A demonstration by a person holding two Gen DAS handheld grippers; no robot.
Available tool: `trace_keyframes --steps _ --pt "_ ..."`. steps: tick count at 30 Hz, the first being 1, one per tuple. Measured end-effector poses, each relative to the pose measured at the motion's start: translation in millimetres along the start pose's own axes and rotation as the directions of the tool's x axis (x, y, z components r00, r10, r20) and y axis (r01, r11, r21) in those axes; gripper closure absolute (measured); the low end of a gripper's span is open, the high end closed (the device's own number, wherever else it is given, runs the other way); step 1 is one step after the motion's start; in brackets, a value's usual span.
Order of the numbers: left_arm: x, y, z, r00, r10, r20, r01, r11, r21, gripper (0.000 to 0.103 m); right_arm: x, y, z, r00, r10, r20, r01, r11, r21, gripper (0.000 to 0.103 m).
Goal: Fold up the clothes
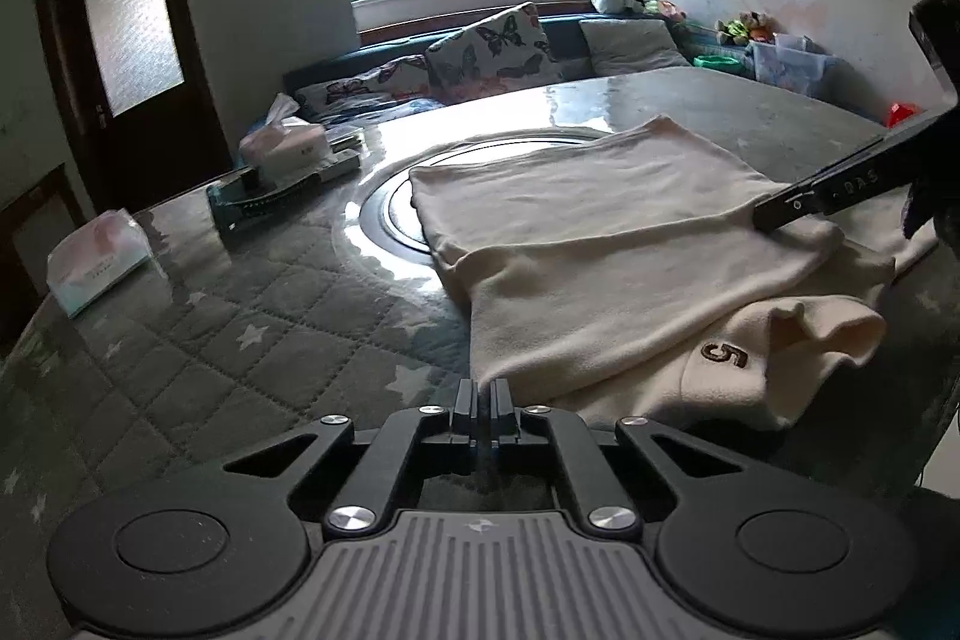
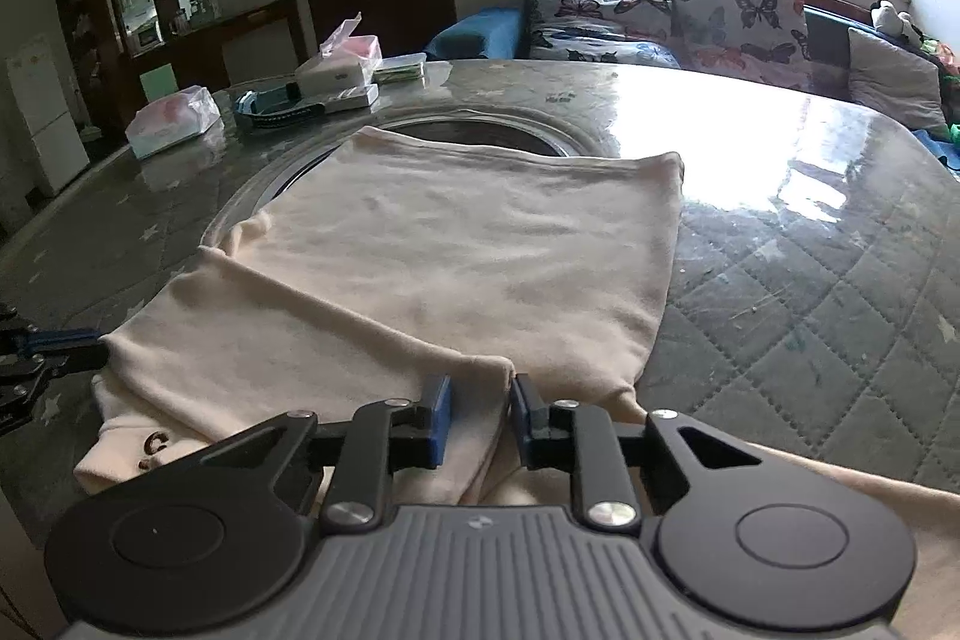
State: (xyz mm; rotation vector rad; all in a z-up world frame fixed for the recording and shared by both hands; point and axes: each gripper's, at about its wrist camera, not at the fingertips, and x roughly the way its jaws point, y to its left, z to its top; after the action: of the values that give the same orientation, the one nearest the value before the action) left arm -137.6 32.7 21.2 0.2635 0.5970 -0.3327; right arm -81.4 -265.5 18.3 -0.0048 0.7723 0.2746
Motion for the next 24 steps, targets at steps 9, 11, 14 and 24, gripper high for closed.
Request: trace_keyframes --steps 9,11,14,24 --pt "-4.8 13.6 22.0 0.999 -0.04 -0.021 0.04 0.999 -0.01 0.094 -13.6 8.8 4.0 0.999 0.027 0.032 -0.025 0.999 -0.048 0.08" --pt "-3.7 16.9 35.4 0.999 -0.051 0.002 0.051 0.998 -0.03 0.094 -17.5 11.2 5.0 0.999 0.035 0.041 -0.033 0.998 -0.06 0.079" --pt "11.2 13.7 53.7 0.996 -0.09 0.015 0.091 0.995 -0.046 0.094 -18.2 16.3 4.3 0.998 0.056 0.036 -0.053 0.995 -0.079 0.079" --pt "81.2 15.6 63.8 0.997 -0.051 -0.054 0.044 0.992 -0.119 0.094 -13.1 26.3 -10.8 0.996 0.094 -0.007 -0.094 0.989 -0.114 0.078"
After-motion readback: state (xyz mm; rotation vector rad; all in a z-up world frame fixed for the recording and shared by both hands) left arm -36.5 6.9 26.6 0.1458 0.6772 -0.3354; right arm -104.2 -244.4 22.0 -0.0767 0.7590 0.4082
